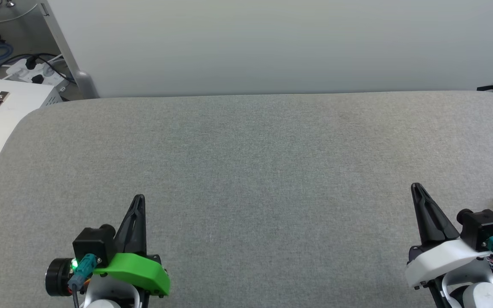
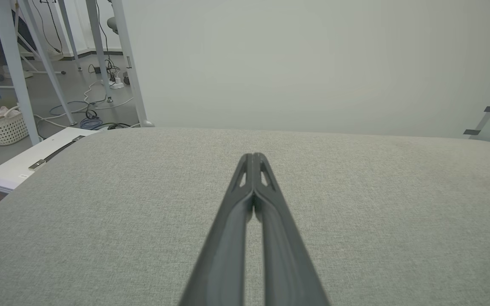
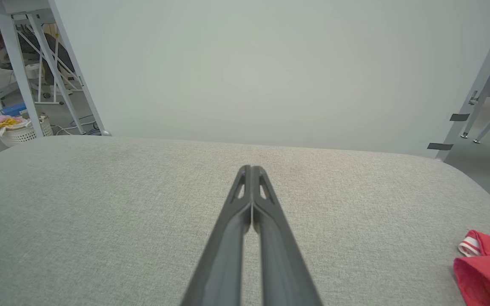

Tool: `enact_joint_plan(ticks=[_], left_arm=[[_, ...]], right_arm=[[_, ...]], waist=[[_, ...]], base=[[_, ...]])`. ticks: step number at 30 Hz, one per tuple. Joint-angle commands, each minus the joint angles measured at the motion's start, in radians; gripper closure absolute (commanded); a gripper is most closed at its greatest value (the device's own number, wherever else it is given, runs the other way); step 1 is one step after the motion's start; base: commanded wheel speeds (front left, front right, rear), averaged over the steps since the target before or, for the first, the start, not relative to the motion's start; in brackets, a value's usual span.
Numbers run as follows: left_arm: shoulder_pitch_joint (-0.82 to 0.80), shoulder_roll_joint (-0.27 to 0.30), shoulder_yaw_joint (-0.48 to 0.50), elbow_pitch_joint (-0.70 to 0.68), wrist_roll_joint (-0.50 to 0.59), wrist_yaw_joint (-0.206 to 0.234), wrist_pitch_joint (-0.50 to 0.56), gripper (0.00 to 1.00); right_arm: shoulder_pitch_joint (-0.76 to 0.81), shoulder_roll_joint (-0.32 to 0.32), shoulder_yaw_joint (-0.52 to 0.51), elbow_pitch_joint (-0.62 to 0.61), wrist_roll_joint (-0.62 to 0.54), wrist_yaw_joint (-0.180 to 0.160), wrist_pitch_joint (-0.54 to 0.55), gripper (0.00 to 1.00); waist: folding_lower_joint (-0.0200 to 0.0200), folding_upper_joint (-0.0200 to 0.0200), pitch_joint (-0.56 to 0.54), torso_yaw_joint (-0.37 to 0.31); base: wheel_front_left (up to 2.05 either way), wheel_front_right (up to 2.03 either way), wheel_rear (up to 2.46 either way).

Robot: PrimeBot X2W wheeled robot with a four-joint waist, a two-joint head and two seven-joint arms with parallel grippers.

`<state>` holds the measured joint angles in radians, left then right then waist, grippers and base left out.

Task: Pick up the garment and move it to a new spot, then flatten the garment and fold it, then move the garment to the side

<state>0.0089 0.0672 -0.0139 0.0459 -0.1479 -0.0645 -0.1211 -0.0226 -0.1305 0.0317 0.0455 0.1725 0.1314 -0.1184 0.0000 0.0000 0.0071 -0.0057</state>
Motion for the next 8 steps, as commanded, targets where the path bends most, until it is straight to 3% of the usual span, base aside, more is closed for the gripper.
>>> enact_joint_plan(ticks=[1,8], left_arm=[[-0.005,-0.006,0.003,-0.006,0.016,0.007,0.007,1.00],[-0.005,-0.007,0.005,-0.012,0.034,0.015,0.023,1.00]], right_arm=[[0.012,0.006,-0.003,-0.008,-0.012,0.000,0.006,1.00],[0.014,0.016,-0.007,-0.013,-0.035,0.000,0.022,1.00]], waist=[[0.0000,0.0000,0.000,0.000],[0.0000,0.0000,-0.001,0.001]], base=[[0.00,0.00,0.00],[0.00,0.00,0.00]])
